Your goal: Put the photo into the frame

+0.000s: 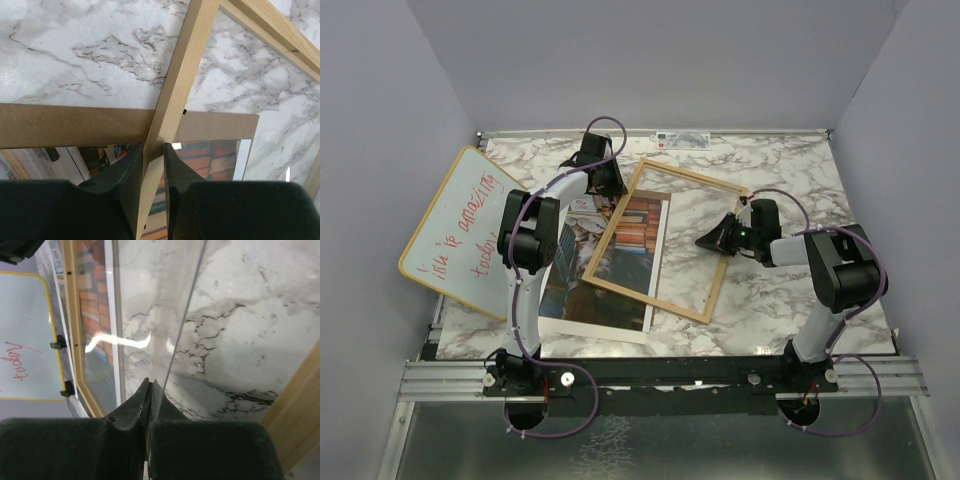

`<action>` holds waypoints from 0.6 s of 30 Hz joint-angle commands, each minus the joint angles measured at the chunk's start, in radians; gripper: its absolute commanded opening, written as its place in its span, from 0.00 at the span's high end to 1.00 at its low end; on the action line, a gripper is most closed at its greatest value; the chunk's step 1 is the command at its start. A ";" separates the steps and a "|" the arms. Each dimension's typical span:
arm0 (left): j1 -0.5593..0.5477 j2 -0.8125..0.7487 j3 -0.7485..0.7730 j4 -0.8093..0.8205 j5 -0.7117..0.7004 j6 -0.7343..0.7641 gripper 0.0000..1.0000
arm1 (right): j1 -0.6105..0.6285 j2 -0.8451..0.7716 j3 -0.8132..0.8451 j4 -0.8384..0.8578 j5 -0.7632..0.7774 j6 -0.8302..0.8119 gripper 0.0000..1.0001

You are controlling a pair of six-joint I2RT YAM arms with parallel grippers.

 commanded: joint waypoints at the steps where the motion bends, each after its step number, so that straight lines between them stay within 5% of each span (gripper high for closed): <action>1: -0.006 0.109 -0.051 -0.156 -0.053 0.033 0.76 | 0.004 0.007 0.009 0.130 -0.072 -0.050 0.97; 18: -0.006 0.122 -0.044 -0.168 -0.071 0.027 0.77 | 0.005 -0.051 -0.104 0.396 -0.129 -0.067 0.99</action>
